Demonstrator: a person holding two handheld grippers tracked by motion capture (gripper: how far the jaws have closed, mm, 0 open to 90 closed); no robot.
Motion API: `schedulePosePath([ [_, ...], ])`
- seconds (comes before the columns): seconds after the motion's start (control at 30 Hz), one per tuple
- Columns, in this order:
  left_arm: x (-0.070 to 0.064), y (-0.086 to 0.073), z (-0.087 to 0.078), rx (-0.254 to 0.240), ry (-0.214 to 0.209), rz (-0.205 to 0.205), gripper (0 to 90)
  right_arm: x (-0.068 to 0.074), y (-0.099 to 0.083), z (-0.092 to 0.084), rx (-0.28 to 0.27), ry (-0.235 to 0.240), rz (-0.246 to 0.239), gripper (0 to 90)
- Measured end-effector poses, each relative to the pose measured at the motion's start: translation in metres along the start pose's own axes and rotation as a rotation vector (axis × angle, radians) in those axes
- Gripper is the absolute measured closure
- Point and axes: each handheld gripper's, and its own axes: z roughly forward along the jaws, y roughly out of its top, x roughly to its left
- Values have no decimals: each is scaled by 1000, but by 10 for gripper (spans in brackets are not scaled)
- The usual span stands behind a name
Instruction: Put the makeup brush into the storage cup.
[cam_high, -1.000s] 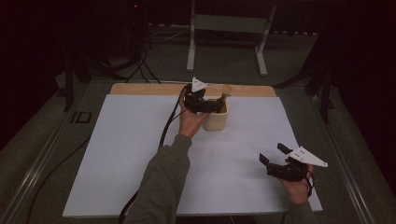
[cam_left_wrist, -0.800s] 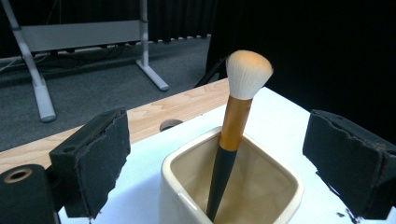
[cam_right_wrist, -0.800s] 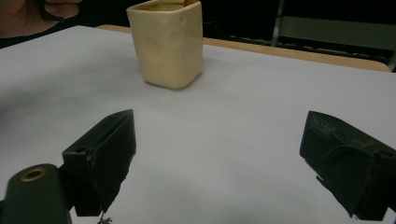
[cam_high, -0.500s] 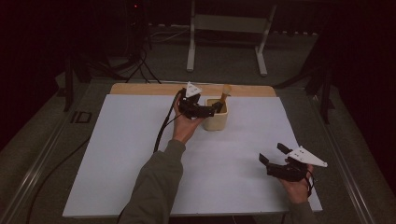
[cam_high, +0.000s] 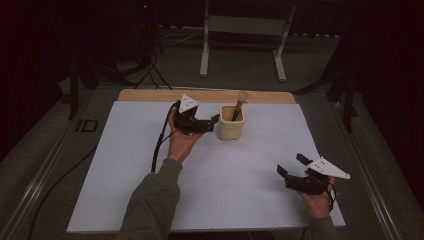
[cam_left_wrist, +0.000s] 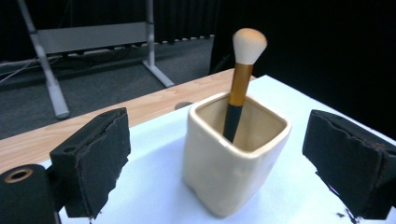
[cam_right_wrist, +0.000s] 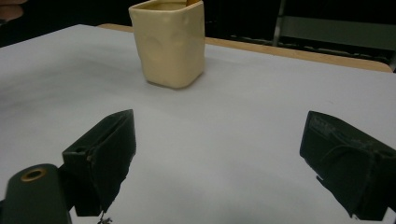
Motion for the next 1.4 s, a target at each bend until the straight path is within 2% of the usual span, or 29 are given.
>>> schedulePosePath([
  [0.37,13,-17,-39,28,42,47,83,0,0,-1,2,-3,3,106],
  [0.53,25,-26,-59,25,77,36,85,0,-1,-1,5,-1,-1,106],
  [0.77,32,-41,-88,29,80,42,86,0,-1,0,8,-1,-4,106],
  [1.23,44,-80,-139,16,86,-15,86,1,-1,0,10,-1,-4,106],
  [1.4,47,-92,-154,25,102,-18,86,1,-1,0,12,-1,-4,106],
])
